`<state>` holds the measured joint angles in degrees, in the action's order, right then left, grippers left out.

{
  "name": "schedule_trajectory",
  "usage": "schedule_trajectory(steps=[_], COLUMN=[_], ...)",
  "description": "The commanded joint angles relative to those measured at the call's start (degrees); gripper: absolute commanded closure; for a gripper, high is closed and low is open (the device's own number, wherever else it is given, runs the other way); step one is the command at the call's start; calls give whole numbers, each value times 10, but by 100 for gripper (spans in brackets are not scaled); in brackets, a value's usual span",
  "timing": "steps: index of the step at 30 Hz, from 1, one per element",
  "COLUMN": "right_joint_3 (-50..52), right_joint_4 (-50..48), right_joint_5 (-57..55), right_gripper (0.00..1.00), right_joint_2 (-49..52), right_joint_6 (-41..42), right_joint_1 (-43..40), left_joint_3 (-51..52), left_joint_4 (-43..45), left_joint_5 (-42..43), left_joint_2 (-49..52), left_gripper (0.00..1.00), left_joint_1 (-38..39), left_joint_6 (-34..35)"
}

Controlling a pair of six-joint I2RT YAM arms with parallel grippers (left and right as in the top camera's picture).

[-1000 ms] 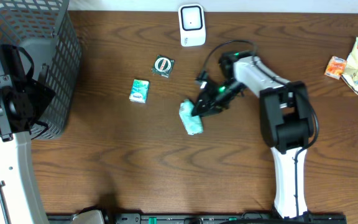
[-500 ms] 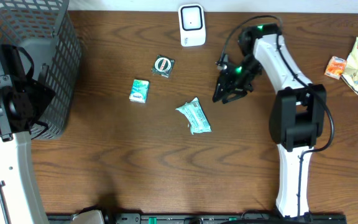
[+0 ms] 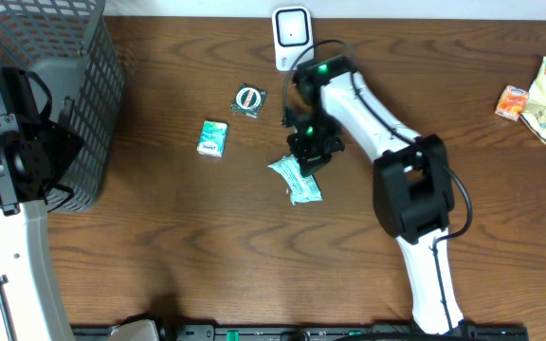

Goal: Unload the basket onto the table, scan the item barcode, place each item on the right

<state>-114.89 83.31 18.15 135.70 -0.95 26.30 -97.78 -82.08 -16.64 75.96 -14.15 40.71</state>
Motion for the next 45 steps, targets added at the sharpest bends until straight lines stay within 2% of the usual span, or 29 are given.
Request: schedule_trajectory(steps=[1,10,19,22,26,31,37,39,45], right_joint_3=[4,84,-38,-46,-23,36,80,64,-62], right_joint_4=[-5,-113,18,34,25,-34,-87,-70,64], right_joint_5=[-85,-92,-92,-92,-93,-126,-135,-155,-243], right_gripper=[99,99,99,99,98,99,99,99,99], right_joint_2=[-2,0,-1,-1,0,0,0,-1,-1], right_joint_6=[62,127,125,113,110,150,150,150,151], right_joint_1=[24,86,79,82,97,113,116,111,69], left_joint_3=[1,1,1,1,1,1,1,1,1], left_joint_4=[-1,-1,-1,-1,-1,-1,-1,-1,-1], left_joint_5=[-6,-6,-6,-6,-6,-6,-6,-6,-6], left_joint_2=[-4,-4,-4,-4,-4,-4,-4,-4,-4], left_gripper=[2,2,2,3,2,2,2,2,2], left_joint_1=[-3,-3,-3,-3,-3,-3,-3,-3,-3], left_joint_6=[5,5,5,5,5,5,5,5,5])
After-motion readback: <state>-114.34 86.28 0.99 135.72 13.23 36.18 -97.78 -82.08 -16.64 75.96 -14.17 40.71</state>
